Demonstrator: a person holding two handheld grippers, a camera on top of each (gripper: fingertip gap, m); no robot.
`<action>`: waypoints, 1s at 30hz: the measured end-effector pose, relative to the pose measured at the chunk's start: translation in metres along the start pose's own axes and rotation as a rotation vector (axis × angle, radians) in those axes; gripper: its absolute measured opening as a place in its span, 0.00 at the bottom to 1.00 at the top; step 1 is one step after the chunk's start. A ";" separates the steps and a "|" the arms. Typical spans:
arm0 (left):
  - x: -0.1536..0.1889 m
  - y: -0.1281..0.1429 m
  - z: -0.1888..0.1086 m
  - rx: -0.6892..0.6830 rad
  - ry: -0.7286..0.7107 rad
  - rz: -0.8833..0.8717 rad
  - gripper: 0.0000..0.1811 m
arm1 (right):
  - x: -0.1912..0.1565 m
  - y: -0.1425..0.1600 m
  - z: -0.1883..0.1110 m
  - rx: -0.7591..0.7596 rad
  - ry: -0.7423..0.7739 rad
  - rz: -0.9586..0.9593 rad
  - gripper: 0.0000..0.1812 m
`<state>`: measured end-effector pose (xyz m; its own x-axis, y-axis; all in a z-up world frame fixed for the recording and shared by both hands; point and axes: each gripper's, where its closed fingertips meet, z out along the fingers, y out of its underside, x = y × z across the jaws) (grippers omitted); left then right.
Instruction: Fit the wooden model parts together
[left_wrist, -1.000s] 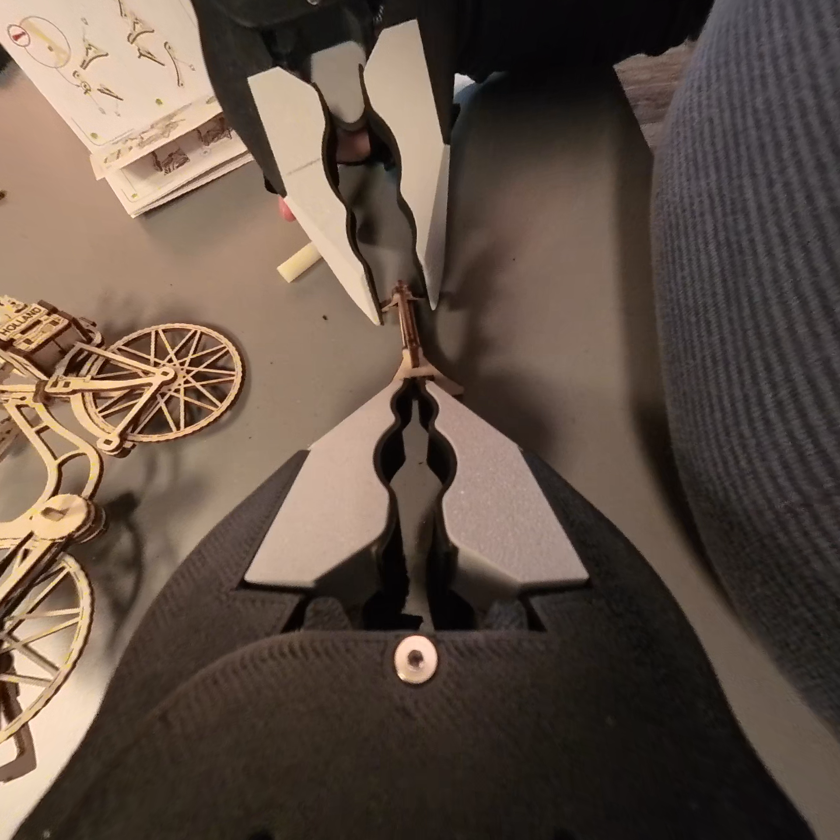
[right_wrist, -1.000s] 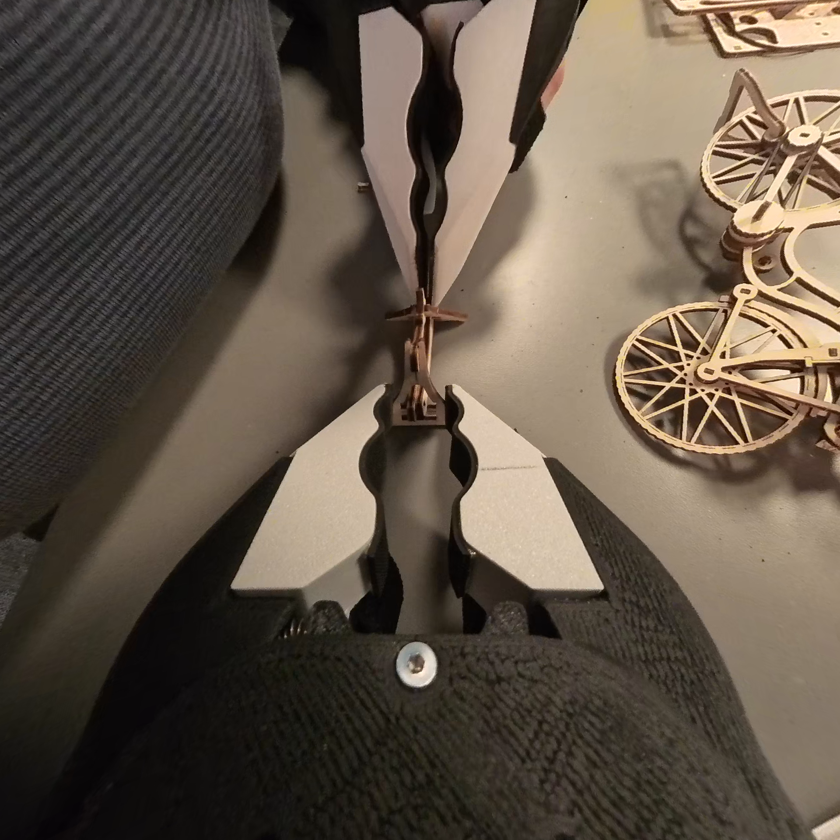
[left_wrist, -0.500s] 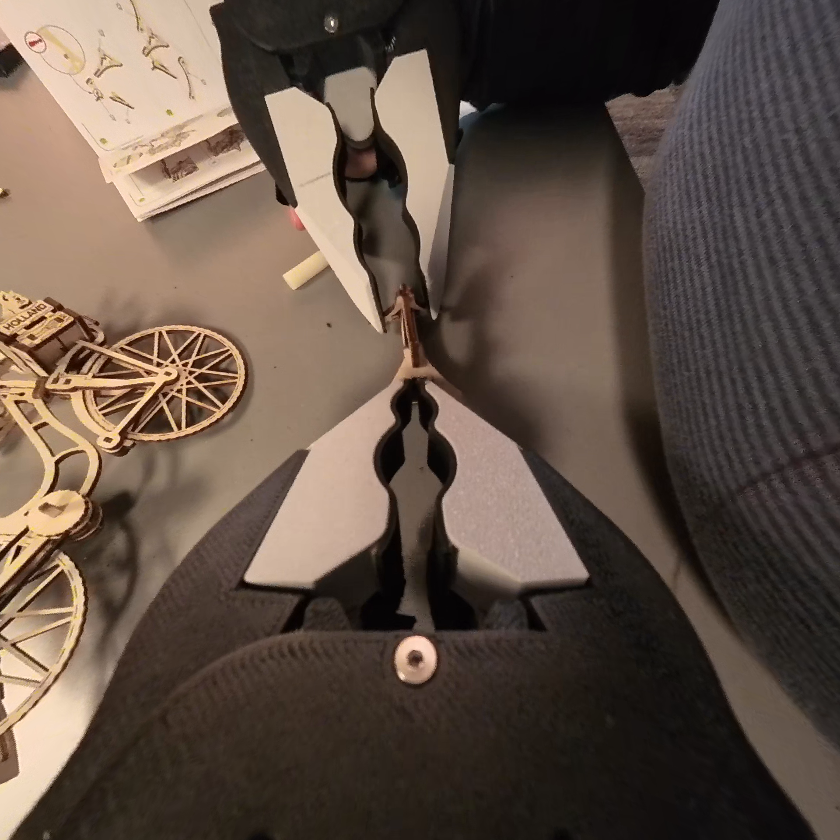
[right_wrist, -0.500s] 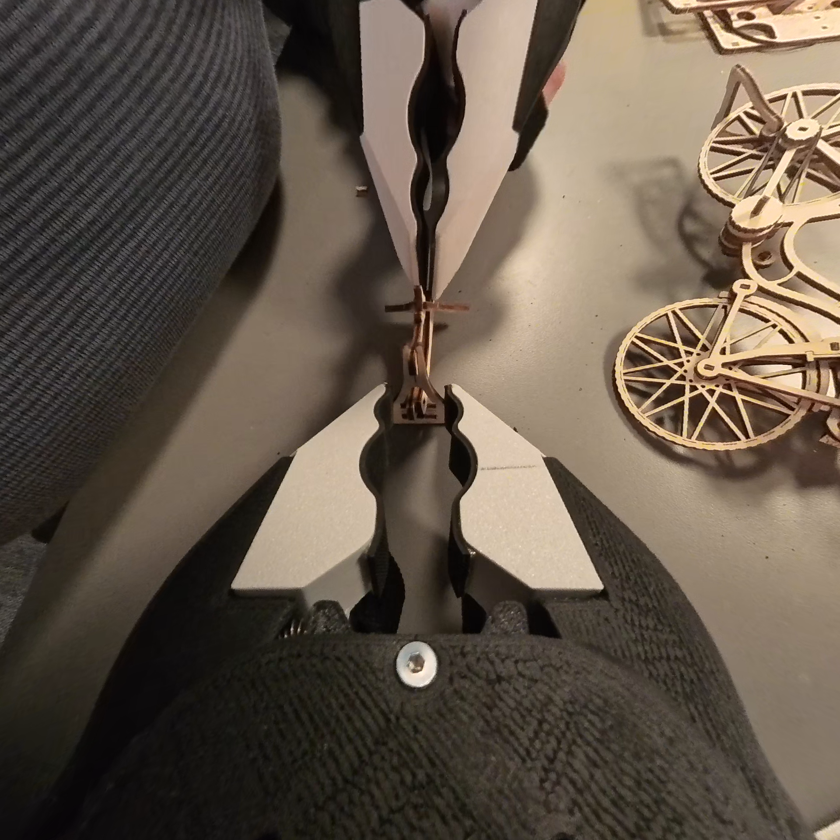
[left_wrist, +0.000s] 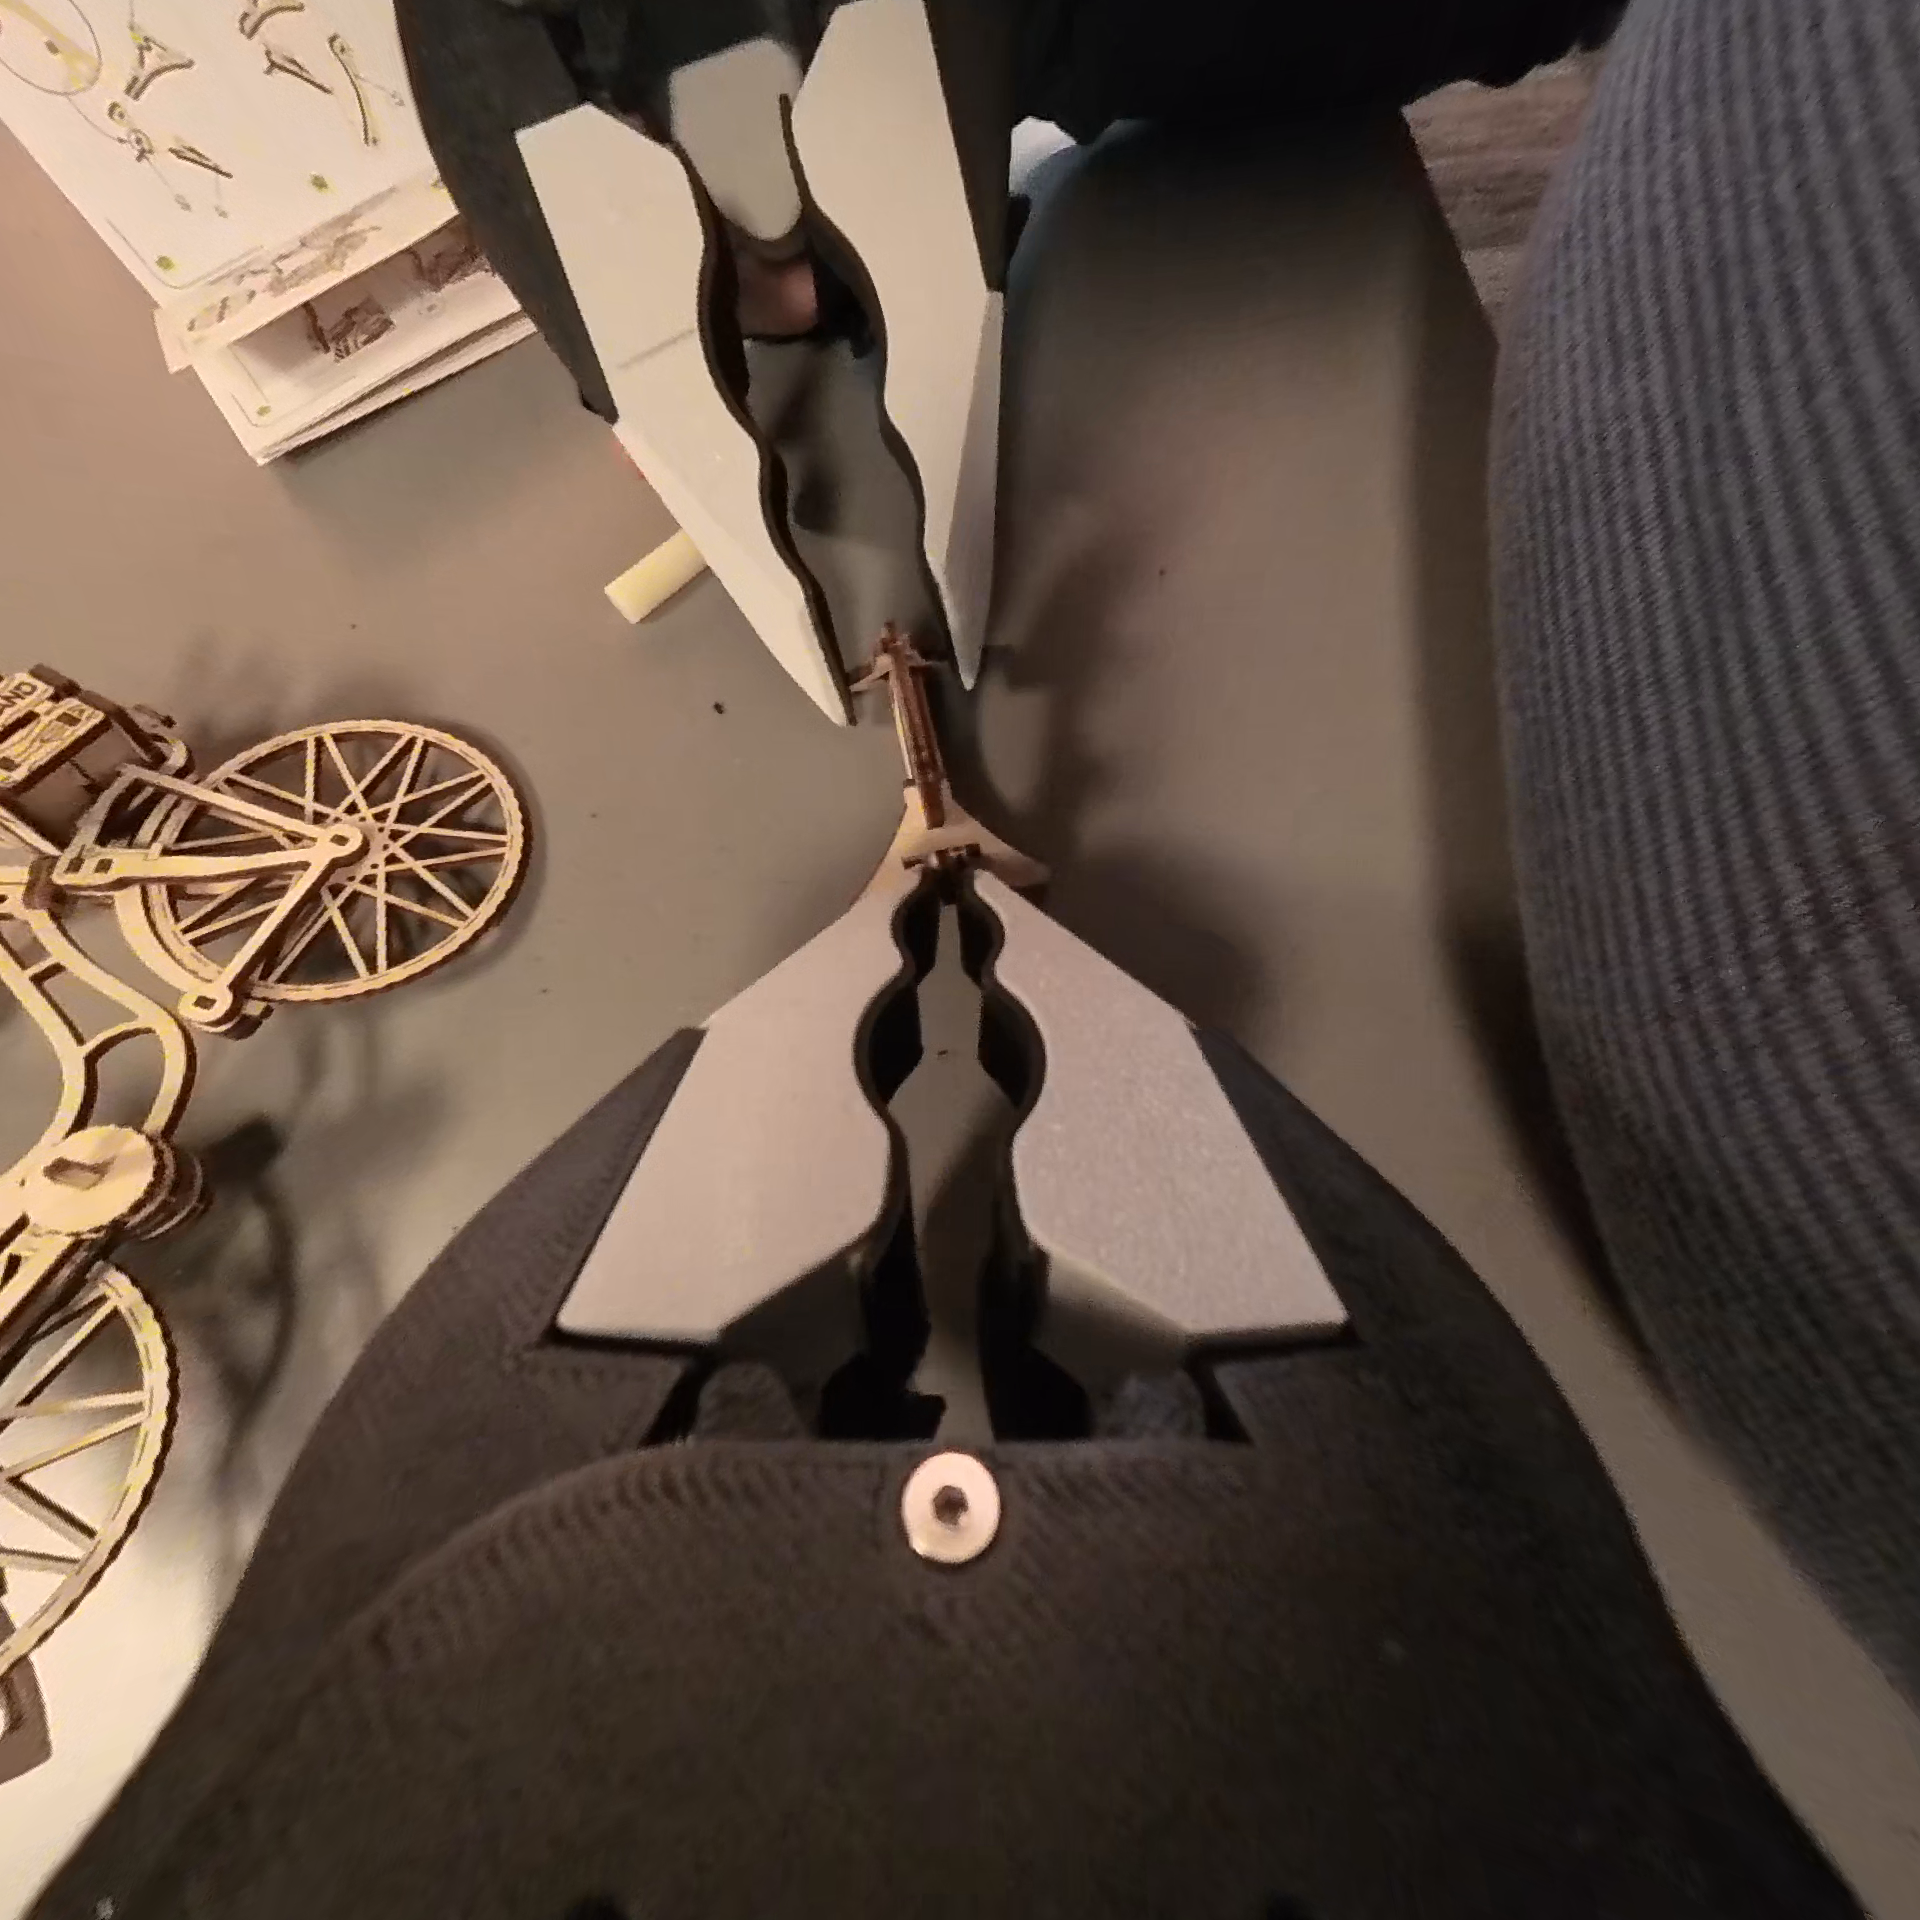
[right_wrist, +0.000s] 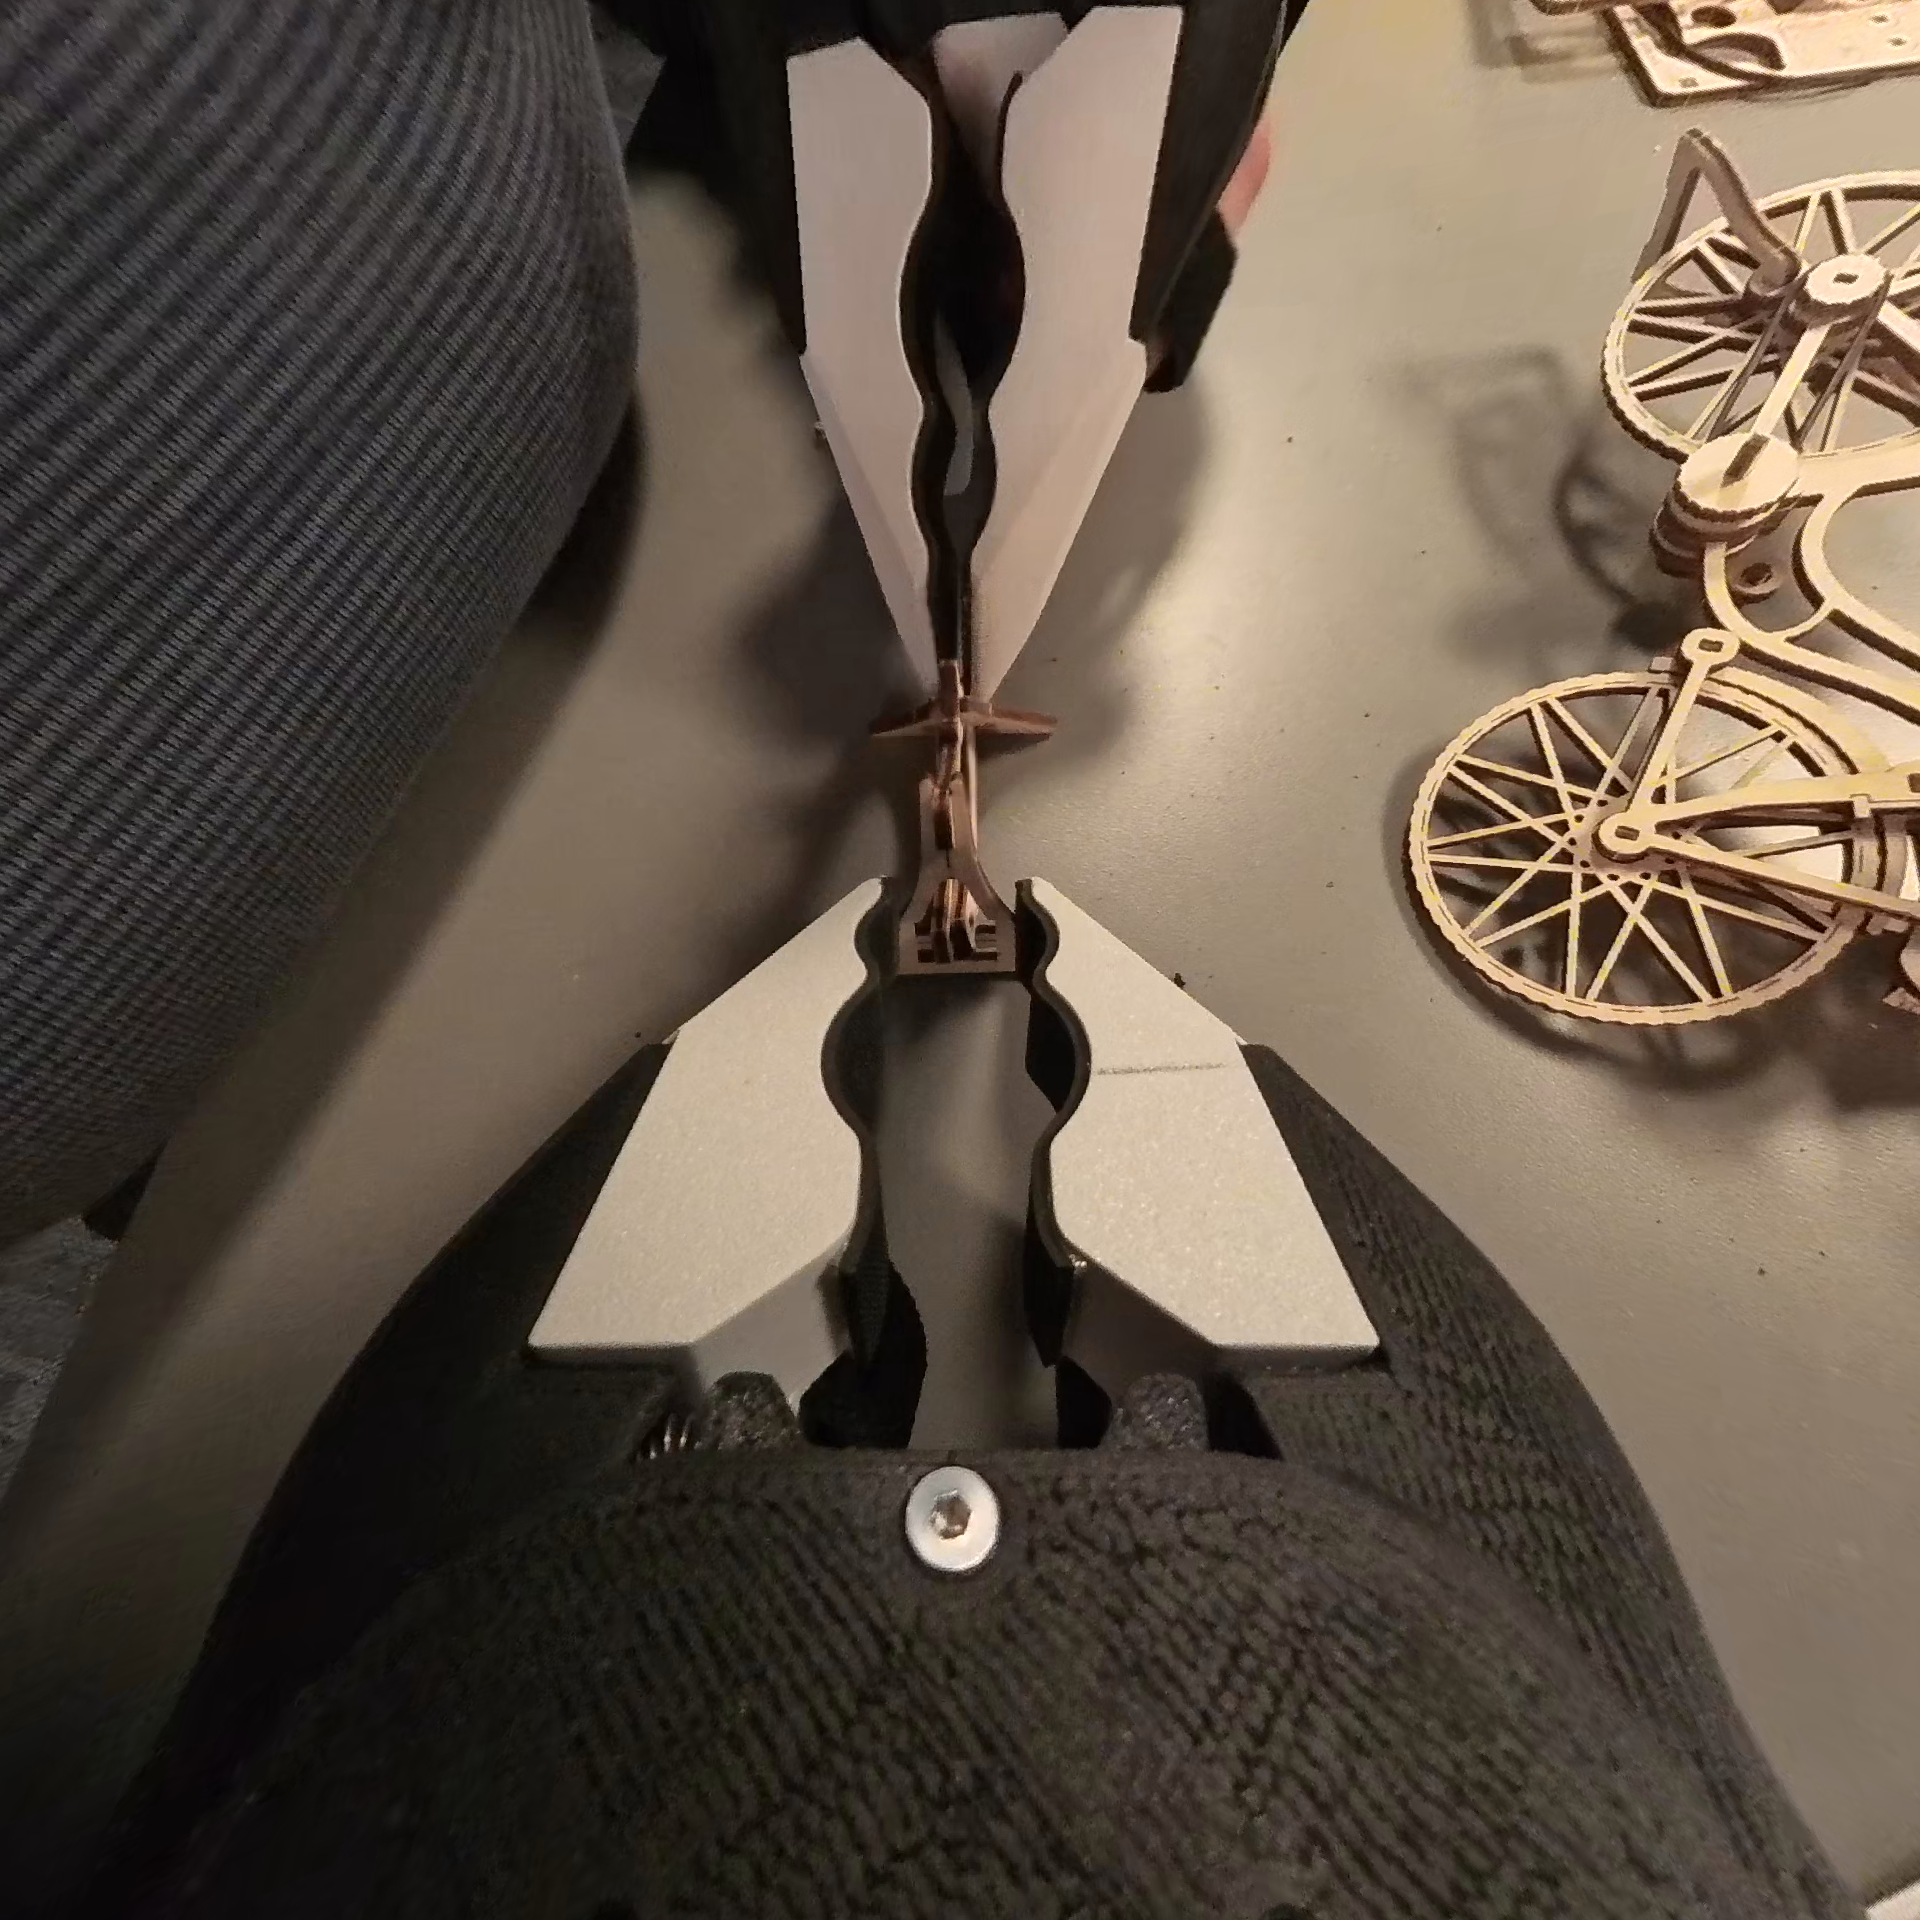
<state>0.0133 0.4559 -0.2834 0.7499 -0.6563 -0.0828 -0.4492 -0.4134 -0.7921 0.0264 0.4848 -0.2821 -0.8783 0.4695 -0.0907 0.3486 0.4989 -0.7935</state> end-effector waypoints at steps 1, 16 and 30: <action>0.000 0.000 0.000 0.001 0.001 -0.004 0.01 | 0.000 0.000 0.000 0.000 -0.003 0.002 0.11; -0.006 -0.012 -0.007 0.091 -0.022 -0.011 0.01 | 0.001 0.000 -0.001 0.011 -0.006 0.023 0.10; -0.017 -0.011 -0.013 0.108 -0.045 -0.117 0.12 | 0.013 -0.002 -0.002 0.009 0.145 -0.159 0.09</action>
<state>-0.0008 0.4631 -0.2654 0.8160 -0.5780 -0.0109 -0.3043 -0.4134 -0.8582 0.0148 0.4917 -0.2801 -0.8654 0.4857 0.1234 0.2057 0.5688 -0.7963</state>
